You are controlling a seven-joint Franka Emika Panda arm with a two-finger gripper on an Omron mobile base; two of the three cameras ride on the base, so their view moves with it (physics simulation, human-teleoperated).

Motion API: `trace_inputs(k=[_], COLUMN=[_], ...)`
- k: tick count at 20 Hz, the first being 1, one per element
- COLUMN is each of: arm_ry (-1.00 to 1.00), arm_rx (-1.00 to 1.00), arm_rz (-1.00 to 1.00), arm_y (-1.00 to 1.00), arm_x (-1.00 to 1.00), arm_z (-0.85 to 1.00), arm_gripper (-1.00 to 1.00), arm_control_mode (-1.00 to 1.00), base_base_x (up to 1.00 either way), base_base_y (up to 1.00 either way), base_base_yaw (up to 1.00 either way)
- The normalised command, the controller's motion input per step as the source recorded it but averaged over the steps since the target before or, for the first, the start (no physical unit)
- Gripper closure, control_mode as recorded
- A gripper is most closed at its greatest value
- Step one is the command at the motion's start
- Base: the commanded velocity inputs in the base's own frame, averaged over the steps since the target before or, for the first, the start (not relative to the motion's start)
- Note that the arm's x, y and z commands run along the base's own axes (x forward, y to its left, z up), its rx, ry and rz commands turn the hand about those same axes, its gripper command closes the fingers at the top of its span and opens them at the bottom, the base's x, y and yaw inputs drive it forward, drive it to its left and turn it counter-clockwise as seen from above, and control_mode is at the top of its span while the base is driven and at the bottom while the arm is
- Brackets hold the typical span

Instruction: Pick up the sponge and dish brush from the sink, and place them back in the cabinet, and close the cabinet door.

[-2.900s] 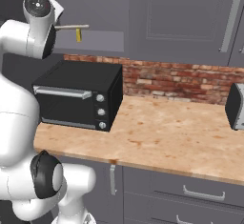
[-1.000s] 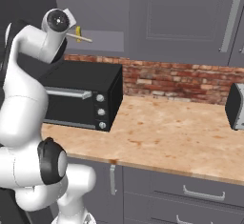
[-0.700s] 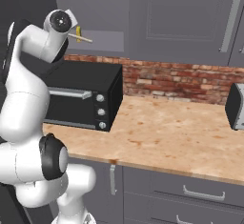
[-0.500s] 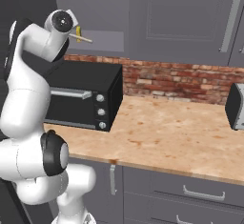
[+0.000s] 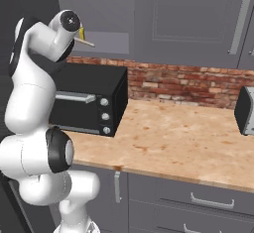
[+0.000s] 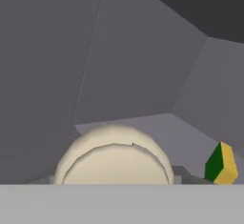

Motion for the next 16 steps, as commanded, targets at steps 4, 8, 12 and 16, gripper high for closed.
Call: trace_inputs(k=[4,8,12,16], arm_ry=[0.05,0.02,0.0,0.0], arm_rx=[0.01,0.0,0.0,0.02], arm_rz=[0.06,0.07,0.07,0.06], arm_y=[0.06,0.0,0.0,0.0], arm_x=[0.25,0.25,0.21,0.22], arm_z=[-0.07,-0.08,-0.09,-0.11], arm_gripper=[1.0,1.0,1.0,1.0], arm_control_mode=[-1.0,-1.0,-1.0,-1.0], base_base_x=[0.0,0.0,0.0,0.0], base_base_y=[0.0,0.0,0.0,0.0], base_base_yaw=[0.0,0.0,0.0,0.0])
